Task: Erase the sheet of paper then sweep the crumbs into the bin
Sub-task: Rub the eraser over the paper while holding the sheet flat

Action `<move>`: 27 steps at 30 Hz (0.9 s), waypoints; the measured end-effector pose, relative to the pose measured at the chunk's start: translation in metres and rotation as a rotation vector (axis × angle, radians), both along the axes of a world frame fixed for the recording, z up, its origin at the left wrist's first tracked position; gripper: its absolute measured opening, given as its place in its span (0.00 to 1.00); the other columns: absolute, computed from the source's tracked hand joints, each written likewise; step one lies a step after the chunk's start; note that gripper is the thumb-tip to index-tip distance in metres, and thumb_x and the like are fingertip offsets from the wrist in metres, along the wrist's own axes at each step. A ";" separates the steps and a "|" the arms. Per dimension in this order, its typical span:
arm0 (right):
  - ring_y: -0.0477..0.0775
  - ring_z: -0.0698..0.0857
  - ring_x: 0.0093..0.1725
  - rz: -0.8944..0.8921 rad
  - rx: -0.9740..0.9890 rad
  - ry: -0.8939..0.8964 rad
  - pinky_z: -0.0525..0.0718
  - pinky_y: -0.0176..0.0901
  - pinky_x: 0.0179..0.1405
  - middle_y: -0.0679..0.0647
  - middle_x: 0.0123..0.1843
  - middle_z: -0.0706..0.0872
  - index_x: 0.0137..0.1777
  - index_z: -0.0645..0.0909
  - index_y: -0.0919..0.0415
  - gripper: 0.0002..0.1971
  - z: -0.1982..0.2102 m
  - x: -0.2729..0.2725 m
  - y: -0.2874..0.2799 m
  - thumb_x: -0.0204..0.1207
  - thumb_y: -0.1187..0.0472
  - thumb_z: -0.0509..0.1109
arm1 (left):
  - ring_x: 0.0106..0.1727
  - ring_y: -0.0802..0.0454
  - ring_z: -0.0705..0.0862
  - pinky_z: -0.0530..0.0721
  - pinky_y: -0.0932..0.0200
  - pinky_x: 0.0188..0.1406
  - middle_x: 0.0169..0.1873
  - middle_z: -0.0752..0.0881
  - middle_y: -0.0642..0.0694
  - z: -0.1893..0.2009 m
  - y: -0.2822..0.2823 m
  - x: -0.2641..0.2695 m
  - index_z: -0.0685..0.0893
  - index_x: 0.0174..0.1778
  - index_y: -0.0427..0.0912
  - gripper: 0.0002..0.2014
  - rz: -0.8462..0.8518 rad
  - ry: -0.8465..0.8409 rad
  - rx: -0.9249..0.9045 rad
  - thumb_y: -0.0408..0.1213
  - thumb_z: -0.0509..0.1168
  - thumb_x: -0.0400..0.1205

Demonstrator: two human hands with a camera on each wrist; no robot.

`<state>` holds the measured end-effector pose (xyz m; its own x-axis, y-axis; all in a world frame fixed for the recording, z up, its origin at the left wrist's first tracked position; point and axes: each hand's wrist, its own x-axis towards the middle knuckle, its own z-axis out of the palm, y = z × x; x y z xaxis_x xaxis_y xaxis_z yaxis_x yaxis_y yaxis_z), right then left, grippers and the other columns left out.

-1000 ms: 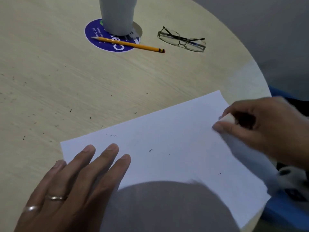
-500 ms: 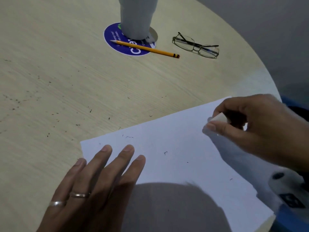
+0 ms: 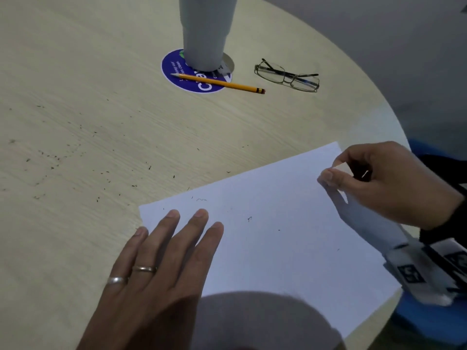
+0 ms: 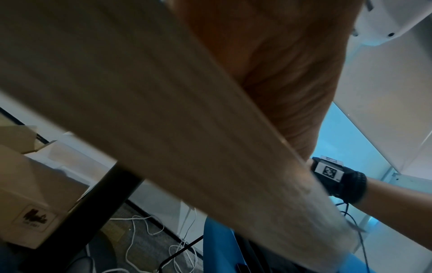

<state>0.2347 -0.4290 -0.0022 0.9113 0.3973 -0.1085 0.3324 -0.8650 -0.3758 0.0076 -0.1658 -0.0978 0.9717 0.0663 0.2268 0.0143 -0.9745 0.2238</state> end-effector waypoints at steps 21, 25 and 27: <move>0.60 0.79 0.46 -0.644 0.415 -0.055 0.73 0.56 0.46 0.57 0.44 0.81 0.43 0.73 0.60 0.15 -0.021 -0.129 -0.074 0.86 0.52 0.55 | 0.93 0.48 0.35 0.37 0.41 0.91 0.93 0.37 0.52 0.042 -0.017 -0.024 0.42 0.94 0.52 0.45 -0.107 0.339 -0.056 0.76 0.34 0.85; 0.62 0.85 0.57 -0.575 0.288 -0.083 0.76 0.47 0.55 0.57 0.54 0.88 0.56 0.86 0.61 0.09 -0.012 -0.067 -0.083 0.89 0.57 0.67 | 0.93 0.48 0.36 0.38 0.41 0.92 0.93 0.38 0.51 0.042 -0.020 -0.024 0.43 0.94 0.52 0.44 -0.108 0.312 -0.046 0.74 0.35 0.86; 0.64 0.88 0.55 -0.534 0.286 -0.077 0.79 0.47 0.53 0.57 0.48 0.89 0.49 0.87 0.59 0.06 -0.013 -0.043 -0.082 0.86 0.57 0.73 | 0.93 0.47 0.38 0.39 0.41 0.92 0.93 0.40 0.50 0.042 -0.019 -0.024 0.44 0.94 0.51 0.44 -0.110 0.304 -0.045 0.74 0.36 0.86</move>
